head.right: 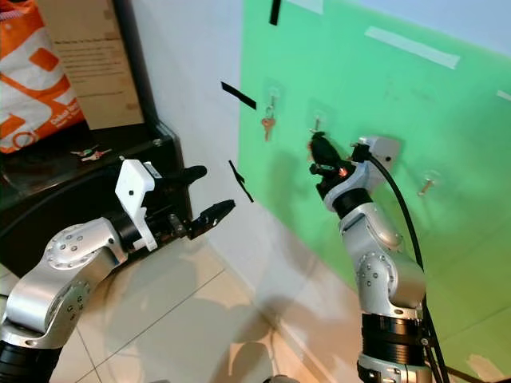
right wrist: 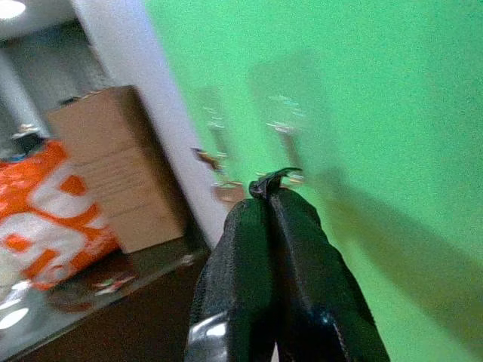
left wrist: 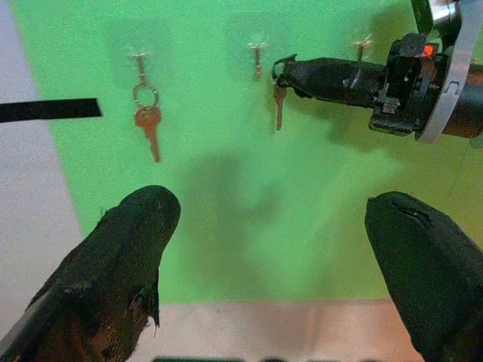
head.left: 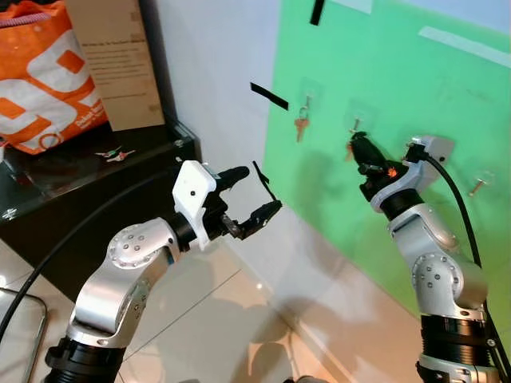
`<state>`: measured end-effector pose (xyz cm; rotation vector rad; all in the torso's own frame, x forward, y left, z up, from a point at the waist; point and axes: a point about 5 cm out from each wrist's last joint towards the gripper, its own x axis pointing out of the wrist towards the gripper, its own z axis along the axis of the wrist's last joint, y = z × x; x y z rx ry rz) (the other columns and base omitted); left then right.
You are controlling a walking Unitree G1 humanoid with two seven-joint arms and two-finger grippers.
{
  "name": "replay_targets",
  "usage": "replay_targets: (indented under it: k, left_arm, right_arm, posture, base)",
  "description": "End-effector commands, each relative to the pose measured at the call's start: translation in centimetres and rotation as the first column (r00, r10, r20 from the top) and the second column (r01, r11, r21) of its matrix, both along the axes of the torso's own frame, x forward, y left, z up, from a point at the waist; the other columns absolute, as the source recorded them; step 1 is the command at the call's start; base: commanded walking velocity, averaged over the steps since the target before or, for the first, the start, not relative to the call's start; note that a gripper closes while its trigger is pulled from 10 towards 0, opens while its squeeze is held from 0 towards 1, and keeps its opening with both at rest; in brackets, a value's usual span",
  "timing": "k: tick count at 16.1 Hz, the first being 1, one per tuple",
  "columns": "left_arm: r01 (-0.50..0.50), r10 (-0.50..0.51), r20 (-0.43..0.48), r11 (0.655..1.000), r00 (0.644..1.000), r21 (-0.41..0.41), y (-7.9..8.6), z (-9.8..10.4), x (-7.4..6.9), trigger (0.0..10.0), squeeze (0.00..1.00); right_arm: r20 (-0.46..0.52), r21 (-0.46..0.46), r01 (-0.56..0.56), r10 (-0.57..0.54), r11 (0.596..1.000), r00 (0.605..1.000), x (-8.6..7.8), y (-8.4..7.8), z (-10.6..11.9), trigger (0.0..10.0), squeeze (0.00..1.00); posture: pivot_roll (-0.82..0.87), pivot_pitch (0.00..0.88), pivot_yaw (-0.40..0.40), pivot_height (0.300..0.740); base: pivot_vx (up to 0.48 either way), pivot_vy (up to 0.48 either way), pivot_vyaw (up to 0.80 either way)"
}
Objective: Hang keys on a hook
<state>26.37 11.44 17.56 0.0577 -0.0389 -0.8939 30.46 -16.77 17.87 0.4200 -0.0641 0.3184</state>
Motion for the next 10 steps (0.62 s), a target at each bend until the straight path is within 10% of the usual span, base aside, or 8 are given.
replay_targets:
  k: [1,10]
  left_arm:
    - [0.009,-0.009,-0.001,1.000,1.000,0.010,-0.2,0.1,0.2,10.0,0.00]
    - [0.027,-0.027,0.007,0.999,1.000,0.018,-0.1,0.4,0.6,10.0,0.00]
  right_arm:
    - [0.030,0.008,-0.060,0.060,0.998,0.998,-0.4,0.5,0.8,10.0,0.00]
    - [0.001,0.030,-0.033,0.033,0.999,0.999,0.9,1.9,0.5,10.0,0.00]
  posture:
    - [-0.03,0.000,-0.025,0.740]
    - [-0.02,0.000,-0.013,0.740]
  base:
    - [0.000,0.000,0.00]
    - [0.000,0.000,0.00]
